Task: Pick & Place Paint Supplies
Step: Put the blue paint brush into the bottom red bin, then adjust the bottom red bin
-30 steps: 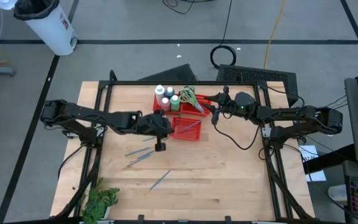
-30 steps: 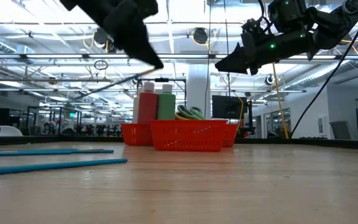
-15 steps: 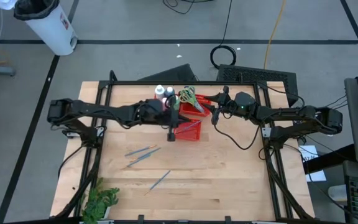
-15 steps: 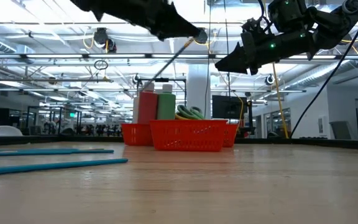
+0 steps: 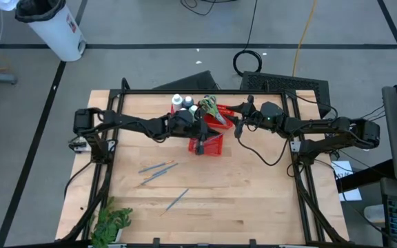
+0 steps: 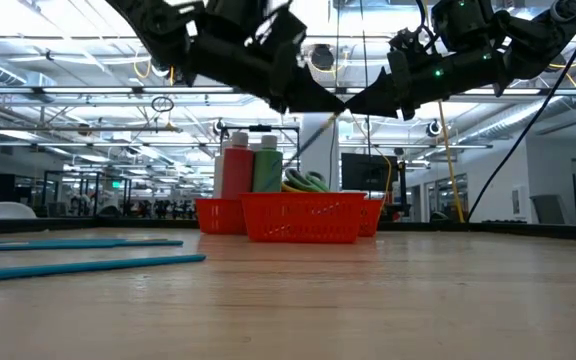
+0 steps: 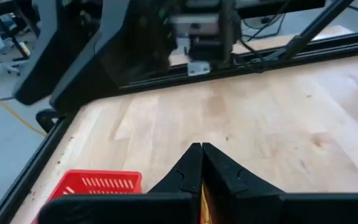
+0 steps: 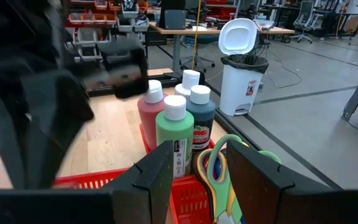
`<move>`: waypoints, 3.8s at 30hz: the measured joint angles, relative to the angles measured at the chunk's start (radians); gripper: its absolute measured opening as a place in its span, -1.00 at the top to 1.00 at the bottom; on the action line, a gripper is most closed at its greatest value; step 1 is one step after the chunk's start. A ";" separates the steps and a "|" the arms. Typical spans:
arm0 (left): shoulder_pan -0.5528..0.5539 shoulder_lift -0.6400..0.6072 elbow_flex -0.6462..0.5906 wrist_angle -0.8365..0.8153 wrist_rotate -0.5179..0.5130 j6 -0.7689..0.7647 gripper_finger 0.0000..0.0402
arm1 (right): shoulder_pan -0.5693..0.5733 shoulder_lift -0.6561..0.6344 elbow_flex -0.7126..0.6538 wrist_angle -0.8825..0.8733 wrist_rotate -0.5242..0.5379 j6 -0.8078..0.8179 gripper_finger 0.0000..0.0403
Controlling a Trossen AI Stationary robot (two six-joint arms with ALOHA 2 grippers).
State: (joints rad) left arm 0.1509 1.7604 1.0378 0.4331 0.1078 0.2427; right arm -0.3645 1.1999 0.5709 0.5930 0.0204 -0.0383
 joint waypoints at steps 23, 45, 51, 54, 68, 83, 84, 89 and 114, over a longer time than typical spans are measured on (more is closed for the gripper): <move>0.006 0.082 0.000 0.048 -0.006 -0.075 0.98 | 0.000 0.000 0.000 -0.008 0.000 -0.003 0.29; -0.017 -0.061 0.000 -0.253 -0.159 -0.168 -0.15 | 0.000 0.000 0.000 -0.021 0.000 -0.004 0.29; -0.042 -0.151 -0.004 -0.594 -0.158 -0.272 -0.17 | 0.000 0.000 0.000 -0.021 0.000 -0.005 0.29; -0.049 -0.154 -0.036 -0.703 -0.159 -0.342 -0.17 | 0.000 0.000 0.000 -0.018 0.000 -0.008 0.29; -0.131 -0.153 -0.212 -0.740 -0.197 -0.560 -0.17 | 0.000 0.000 0.000 -0.015 0.000 0.000 0.29; -0.154 -0.153 -0.212 -0.715 -0.242 -0.558 -0.17 | 0.004 0.000 0.000 -0.044 -0.166 0.039 0.29; -0.154 -0.153 -0.212 -0.711 -0.241 -0.554 -0.17 | 0.008 0.000 0.000 -0.059 -0.233 0.055 0.29; -0.153 -0.153 -0.212 -0.730 -0.241 -0.534 -0.17 | 0.097 0.017 0.000 -0.158 -0.459 0.123 0.29; -0.153 -0.152 -0.211 -0.717 -0.240 -0.545 -0.17 | 0.515 0.386 0.000 -0.081 0.268 0.166 0.96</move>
State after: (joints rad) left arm -0.0025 1.6081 0.8265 -0.2843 -0.1319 -0.3023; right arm 0.1506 1.5860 0.5705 0.5121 0.2880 0.1272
